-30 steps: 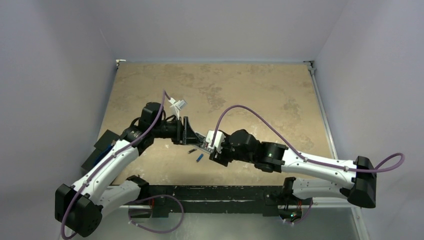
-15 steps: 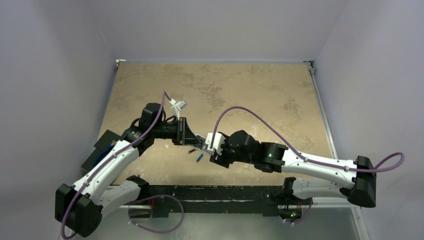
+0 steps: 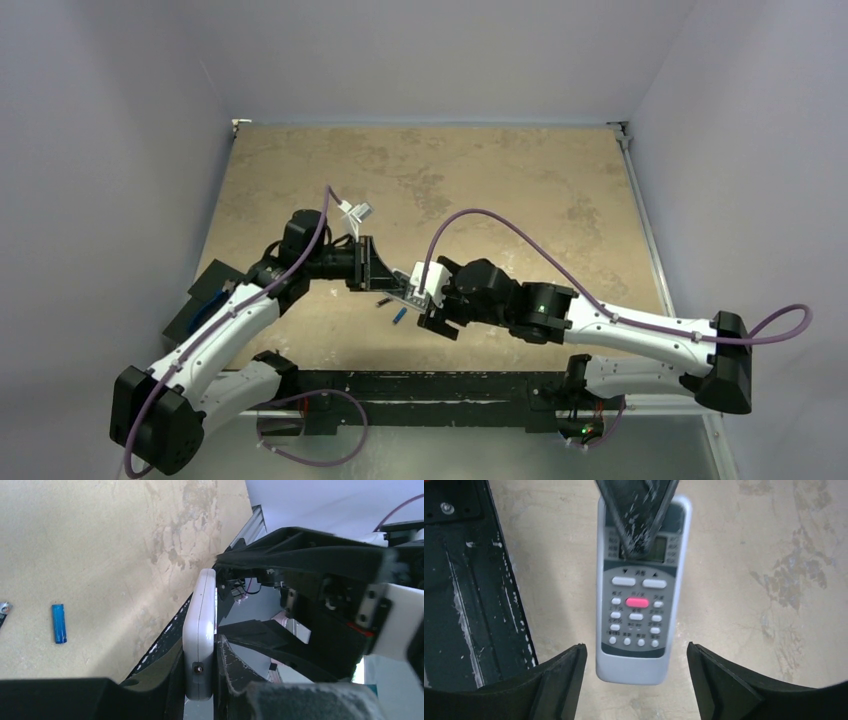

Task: Load the batteries into the remote control

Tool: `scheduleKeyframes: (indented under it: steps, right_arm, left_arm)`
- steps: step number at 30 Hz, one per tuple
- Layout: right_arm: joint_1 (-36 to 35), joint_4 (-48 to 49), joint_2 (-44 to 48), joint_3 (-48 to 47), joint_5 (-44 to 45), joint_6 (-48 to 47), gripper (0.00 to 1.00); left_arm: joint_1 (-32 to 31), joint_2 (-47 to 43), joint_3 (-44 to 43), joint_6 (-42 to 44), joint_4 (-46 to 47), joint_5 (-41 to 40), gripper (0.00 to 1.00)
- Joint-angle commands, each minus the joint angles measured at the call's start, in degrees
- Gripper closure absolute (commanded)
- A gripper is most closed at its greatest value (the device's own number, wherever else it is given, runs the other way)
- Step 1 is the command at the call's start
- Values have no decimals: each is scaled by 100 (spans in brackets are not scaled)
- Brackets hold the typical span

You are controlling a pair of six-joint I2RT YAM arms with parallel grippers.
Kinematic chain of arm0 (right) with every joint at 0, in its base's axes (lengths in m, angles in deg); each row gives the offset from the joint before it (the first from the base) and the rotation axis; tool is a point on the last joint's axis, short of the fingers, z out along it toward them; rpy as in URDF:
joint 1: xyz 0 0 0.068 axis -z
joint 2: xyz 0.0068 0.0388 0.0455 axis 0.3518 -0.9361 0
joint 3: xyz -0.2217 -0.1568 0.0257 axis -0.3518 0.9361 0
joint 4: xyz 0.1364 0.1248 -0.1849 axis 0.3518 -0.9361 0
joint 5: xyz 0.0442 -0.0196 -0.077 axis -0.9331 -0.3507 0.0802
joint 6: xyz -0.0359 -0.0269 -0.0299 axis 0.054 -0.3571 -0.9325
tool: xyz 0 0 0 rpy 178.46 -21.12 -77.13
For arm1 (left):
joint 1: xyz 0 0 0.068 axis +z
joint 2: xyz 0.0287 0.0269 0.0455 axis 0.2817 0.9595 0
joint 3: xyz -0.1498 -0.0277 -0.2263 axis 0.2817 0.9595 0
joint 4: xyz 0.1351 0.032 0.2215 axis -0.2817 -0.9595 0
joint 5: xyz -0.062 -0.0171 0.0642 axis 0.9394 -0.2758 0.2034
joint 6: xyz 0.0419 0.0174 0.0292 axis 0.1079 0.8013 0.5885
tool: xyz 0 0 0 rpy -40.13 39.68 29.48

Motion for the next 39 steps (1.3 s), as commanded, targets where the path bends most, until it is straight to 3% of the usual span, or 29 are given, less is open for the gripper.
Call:
scheduleKeyframes:
  steps: [1, 3, 4, 13, 21, 26, 32, 39]
  right_arm:
    - [-7, 14, 185, -456, 216, 186, 17]
    - [-7, -83, 160, -546, 175, 206, 2]
    - [-9, -135, 128, -607, 164, 241, 1]
    - [-2, 21, 94, -836, 584, 847, 1]
    - [-2, 240, 249, -756, 678, 841, 1]
    - [-7, 216, 181, -631, 792, 336, 2]
    - [-137, 595, 72, -394, 1041, -67, 11]
    - [-868, 1318, -217, -117, 2408, -772, 13]
  left_arm:
    - [42, -74, 202, -230, 403, -122, 100]
    - [50, -76, 258, -313, 499, -168, 100]
    - [51, -66, 291, -384, 560, -167, 100]
    - [138, -206, 425, -903, 892, -280, 100]
    - [266, -276, 619, -1519, 1260, -319, 100]
    - [355, -223, 722, -1838, 1542, -329, 100]
    - [467, -202, 823, -2332, 1888, -266, 100]
    - [526, -150, 914, -2894, 2199, -49, 100]
